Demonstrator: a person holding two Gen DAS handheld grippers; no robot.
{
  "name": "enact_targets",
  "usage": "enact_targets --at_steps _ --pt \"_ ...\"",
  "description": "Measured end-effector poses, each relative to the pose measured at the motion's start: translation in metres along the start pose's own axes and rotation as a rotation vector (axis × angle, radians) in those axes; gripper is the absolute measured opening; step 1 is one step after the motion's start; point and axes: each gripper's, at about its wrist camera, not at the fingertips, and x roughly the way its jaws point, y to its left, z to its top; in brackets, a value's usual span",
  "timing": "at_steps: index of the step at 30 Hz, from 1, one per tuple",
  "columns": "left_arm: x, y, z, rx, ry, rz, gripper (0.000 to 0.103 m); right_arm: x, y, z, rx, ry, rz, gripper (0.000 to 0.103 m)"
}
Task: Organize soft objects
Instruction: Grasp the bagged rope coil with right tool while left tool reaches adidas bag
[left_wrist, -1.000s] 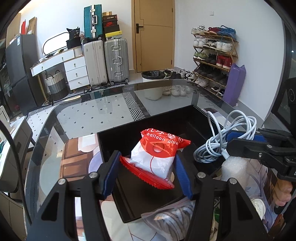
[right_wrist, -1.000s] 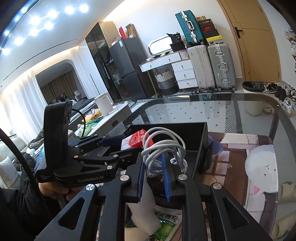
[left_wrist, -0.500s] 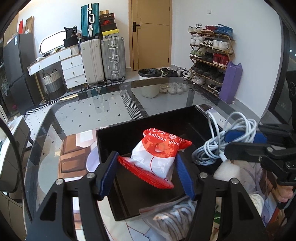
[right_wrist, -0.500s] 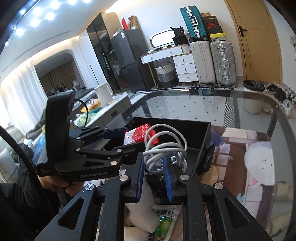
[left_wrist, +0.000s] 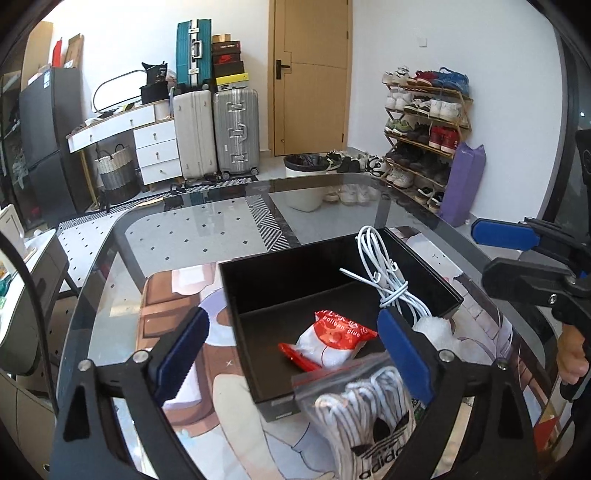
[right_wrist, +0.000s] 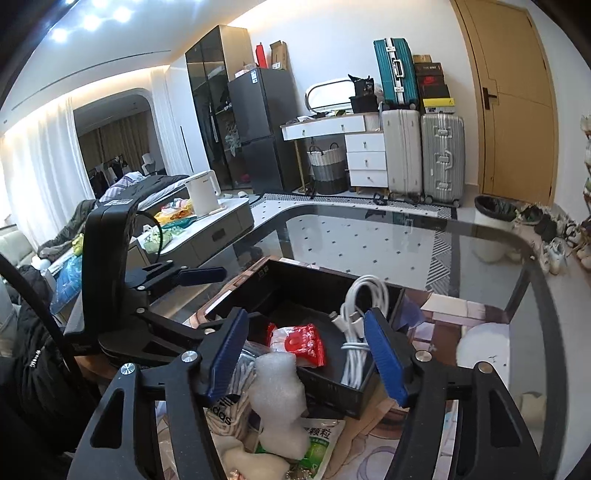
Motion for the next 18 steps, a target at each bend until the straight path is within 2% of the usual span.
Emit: enact_targets --at_steps 2,4,7,9,18 --pt "-0.005 0.002 -0.003 -0.005 -0.006 0.003 0.096 -0.005 0.002 -0.005 -0.002 -0.008 -0.005 0.075" --pt "-0.012 0.004 -0.008 -0.006 -0.015 0.003 0.098 -0.009 0.003 -0.009 0.001 -0.018 -0.016 0.087" --pt "-0.021 0.007 -0.015 -0.01 -0.022 0.001 0.103 -0.012 0.004 -0.017 0.004 -0.006 -0.033 0.094" --pt "-0.026 0.007 -0.021 -0.016 -0.022 0.006 0.103 -0.015 0.006 -0.026 0.008 -0.005 -0.046 0.1" --pt "-0.043 -0.001 -0.043 -0.01 -0.007 0.015 0.103 -0.032 0.011 -0.063 0.049 0.002 -0.087 0.102"
